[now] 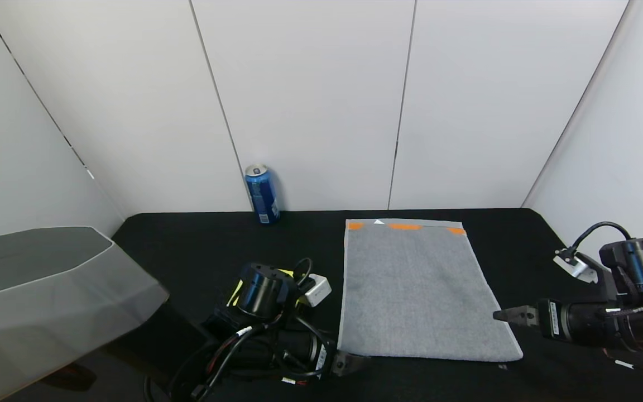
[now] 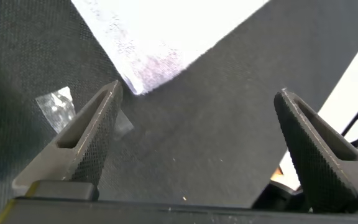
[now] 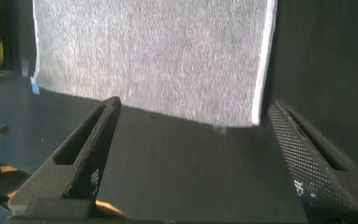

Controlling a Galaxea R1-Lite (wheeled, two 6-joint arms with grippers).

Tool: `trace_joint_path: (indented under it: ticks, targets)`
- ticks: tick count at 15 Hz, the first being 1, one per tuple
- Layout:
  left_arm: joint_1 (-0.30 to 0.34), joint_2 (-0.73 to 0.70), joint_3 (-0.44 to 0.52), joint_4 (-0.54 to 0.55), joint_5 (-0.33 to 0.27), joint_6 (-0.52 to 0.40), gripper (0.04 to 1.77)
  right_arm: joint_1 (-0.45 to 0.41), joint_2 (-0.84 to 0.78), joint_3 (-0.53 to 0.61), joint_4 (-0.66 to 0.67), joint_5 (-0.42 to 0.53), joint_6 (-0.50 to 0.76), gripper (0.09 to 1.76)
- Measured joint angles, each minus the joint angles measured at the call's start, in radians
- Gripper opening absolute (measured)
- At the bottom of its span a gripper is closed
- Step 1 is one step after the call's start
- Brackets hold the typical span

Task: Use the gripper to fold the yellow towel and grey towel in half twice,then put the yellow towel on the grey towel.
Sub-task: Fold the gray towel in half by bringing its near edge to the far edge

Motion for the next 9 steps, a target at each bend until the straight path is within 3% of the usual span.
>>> trace_joint_path:
  ticks: [9]
  targets:
    - [0.0, 0.08, -0.061, 0.008, 0.004, 0.006, 1.72, 0.0, 0.01, 0.022, -0.013, 0.027, 0.002, 1.71]
